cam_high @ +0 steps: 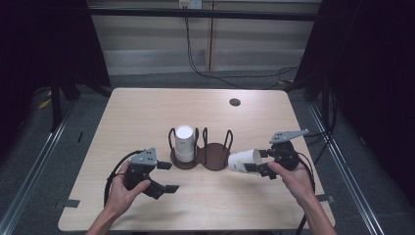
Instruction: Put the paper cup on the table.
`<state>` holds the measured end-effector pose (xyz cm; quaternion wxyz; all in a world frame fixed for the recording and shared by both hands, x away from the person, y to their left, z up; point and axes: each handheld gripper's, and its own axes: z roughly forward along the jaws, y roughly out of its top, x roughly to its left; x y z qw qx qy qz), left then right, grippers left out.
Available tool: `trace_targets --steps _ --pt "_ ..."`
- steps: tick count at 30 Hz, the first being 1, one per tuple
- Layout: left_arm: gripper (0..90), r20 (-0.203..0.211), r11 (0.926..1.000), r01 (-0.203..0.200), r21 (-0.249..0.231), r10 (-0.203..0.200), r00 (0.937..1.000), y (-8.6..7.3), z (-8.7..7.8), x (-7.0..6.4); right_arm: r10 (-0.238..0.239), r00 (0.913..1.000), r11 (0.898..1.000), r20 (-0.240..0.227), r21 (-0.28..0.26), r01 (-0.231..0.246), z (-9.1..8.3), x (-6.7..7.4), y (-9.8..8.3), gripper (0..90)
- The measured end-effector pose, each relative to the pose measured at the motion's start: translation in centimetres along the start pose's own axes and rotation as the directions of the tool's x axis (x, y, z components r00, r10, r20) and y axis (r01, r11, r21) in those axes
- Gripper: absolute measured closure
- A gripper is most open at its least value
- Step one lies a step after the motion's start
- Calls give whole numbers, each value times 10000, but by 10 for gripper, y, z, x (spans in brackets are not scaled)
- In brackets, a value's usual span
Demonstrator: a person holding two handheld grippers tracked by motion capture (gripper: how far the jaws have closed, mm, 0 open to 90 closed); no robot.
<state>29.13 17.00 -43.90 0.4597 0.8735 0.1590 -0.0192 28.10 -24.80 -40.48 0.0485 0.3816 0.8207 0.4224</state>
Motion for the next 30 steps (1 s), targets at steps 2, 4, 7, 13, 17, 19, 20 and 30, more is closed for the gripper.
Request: trace_targets --steps 2,4,7,13,17,19,20,30 --pt "163 21 10000 -55 78 55 10000 0 1 -1 -8 9999 9999 157 109 6 -2 -4 4 291" --pt "163 58 9999 -81 108 80 10000 0 1 -2 2 9997 9999 256 166 -6 -3 -8 8 291" --pt "163 13 9998 -87 155 87 10000 0 1 -2 81 9996 9996 267 259 -88 -4 -15 14 291" --pt "164 77 9997 255 57 -255 9996 1 2 -1 178 9980 9978 613 623 -216 -3 -25 24 290" --pt "164 126 9990 -59 447 54 9999 6 5 -2 115 9959 9951 898 968 -202 -2 -30 30 290" --pt "164 153 9977 -209 648 199 9997 7 3 -3 122 9951 9933 981 1133 -234 0 -32 33 289" --pt "164 127 9980 -198 601 190 9997 7 2 -3 119 9945 9922 1039 1226 -246 1 -33 35 289" --pt "164 -49 9996 -184 194 185 9998 -4 -4 -1 -174 9864 9729 1637 2302 -211 10 -41 54 286"
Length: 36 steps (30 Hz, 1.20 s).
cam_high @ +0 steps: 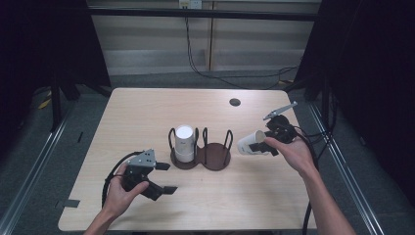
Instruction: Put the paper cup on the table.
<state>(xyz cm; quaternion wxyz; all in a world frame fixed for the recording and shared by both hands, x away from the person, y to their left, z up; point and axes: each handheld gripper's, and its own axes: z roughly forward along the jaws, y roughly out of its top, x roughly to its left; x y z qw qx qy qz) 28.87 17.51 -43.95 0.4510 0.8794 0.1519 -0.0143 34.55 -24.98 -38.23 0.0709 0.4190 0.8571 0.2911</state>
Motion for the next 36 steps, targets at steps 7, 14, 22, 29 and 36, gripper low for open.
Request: trace_targets --steps 7,14,22,29,36 --pt "164 -5 9999 54 114 -54 10000 -4 1 2 98 9994 9973 344 727 -123 10 -6 11 278" --pt "164 -125 9990 -137 421 142 9998 -6 3 1 -294 9956 9834 885 1810 130 20 -10 25 270" --pt "165 3 9969 -239 750 239 9997 -8 9 1 -161 9949 9673 991 2535 -96 37 -19 27 259" --pt "165 -37 9970 -215 744 218 9998 -8 9 0 -346 9901 9430 1358 3325 -127 47 -24 27 257" --pt "164 14 9965 -337 766 337 9994 -9 8 1 -696 9839 9170 1648 3989 -20 60 -18 35 242"
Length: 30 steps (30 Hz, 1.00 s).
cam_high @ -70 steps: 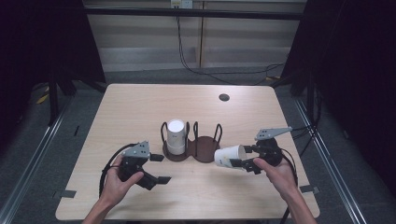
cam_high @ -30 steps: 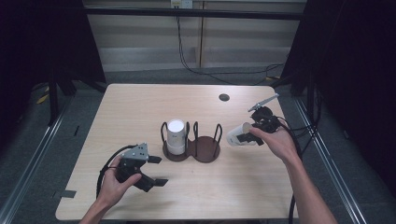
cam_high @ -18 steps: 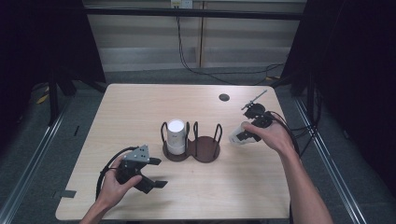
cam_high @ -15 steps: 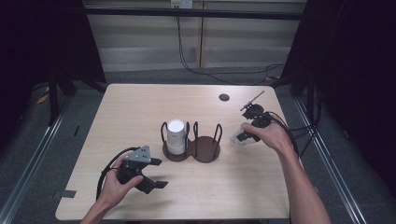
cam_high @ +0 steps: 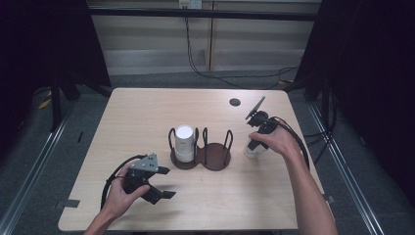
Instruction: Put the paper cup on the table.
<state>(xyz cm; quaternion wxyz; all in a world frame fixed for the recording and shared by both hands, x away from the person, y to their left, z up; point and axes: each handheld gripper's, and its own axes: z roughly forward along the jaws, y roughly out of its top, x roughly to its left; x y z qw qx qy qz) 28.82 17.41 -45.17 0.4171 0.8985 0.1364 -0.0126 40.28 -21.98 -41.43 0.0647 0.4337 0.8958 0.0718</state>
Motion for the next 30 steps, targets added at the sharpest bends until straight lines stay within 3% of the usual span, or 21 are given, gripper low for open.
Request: trace_targets --steps 12,14,16,30 --pt "164 -56 9999 86 -54 -86 9999 -2 -1 1 226 9997 9989 27 -407 -225 8 0 5 206" --pt "165 140 9995 242 -183 -240 9996 -3 -1 2 296 9995 9978 -119 -591 -303 9 -1 4 201" --pt "164 8 9996 208 -165 -208 9998 -3 -1 2 402 9990 9973 -191 -606 -413 11 -1 3 191" --pt "178 -202 9996 281 -9 -281 9994 -4 1 1 803 9958 9823 -428 -1662 -864 2 -2 -3 144"
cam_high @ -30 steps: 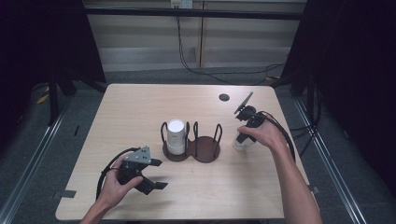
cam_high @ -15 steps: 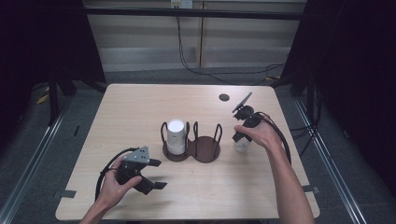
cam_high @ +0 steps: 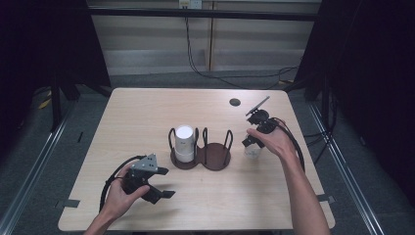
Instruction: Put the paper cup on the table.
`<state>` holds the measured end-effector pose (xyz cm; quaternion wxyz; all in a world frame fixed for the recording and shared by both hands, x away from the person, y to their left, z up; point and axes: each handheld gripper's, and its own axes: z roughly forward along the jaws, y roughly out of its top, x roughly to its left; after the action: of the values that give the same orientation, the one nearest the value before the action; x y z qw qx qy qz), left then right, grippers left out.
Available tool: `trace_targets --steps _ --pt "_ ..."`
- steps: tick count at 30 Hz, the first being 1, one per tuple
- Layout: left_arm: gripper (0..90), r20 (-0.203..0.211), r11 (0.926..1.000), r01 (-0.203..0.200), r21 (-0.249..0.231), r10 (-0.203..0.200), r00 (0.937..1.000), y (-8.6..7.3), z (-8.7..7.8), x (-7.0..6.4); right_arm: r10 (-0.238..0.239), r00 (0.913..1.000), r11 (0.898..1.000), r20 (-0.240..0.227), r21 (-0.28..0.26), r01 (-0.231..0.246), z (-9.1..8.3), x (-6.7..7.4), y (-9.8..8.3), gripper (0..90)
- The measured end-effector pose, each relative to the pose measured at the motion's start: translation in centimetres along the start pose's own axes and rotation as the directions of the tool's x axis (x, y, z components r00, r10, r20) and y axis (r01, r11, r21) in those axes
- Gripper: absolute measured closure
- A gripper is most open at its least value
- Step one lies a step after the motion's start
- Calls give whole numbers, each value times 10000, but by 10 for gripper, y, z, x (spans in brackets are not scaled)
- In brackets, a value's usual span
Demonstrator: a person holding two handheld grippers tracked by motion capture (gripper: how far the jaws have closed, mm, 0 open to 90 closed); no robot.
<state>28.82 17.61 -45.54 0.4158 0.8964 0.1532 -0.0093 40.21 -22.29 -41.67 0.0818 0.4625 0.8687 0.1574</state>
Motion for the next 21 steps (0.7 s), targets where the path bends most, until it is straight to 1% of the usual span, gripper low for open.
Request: trace_targets --steps 3,6,7,9,10,11,12,14,16,17,19,21 --pt "177 15 10000 54 -45 -53 10000 0 0 0 247 9995 9990 -181 -367 -253 -4 -1 -1 144" --pt "177 11 10000 17 2 -17 10000 0 0 1 386 9992 9966 -133 -725 -395 -8 -2 -3 140" --pt "177 15 10000 70 -19 -70 10000 0 0 1 420 9990 9956 -167 -829 -432 -9 -2 -3 142" --pt "177 -24 9999 129 -52 -129 9999 -1 0 2 492 9987 9926 -103 -1107 -501 -12 0 -4 140" --pt "177 -8 9999 99 -37 -99 10000 -1 -1 3 449 9989 9910 -128 -1258 -461 -13 0 -4 139" --pt "177 -19 9996 238 -143 -239 9997 -1 -1 3 486 9987 9887 -125 -1415 -499 -14 0 -5 139" --pt "177 -33 9996 245 -143 -246 9997 -2 -1 3 535 9984 9865 -180 -1543 -556 -15 0 -6 139" --pt "177 -105 9995 269 -168 -271 9996 -2 -2 4 630 9977 9806 -231 -1844 -662 -17 -1 -8 139" --pt "177 -207 9994 318 -138 -321 9993 -3 -2 4 795 9963 9717 -310 -2207 -844 -20 -1 -10 141" --pt "177 -205 9991 343 -232 -347 9992 -3 -1 4 862 9955 9654 -395 -2435 -932 -21 -1 -11 142" --pt "177 -239 9986 437 -306 -445 9987 -3 -2 5 916 9951 9563 -376 -2754 -984 -24 0 -13 144" --pt "177 -266 9988 394 -292 -402 9988 -3 -2 5 1039 9934 9458 -491 -3042 -1140 -25 2 -14 150"
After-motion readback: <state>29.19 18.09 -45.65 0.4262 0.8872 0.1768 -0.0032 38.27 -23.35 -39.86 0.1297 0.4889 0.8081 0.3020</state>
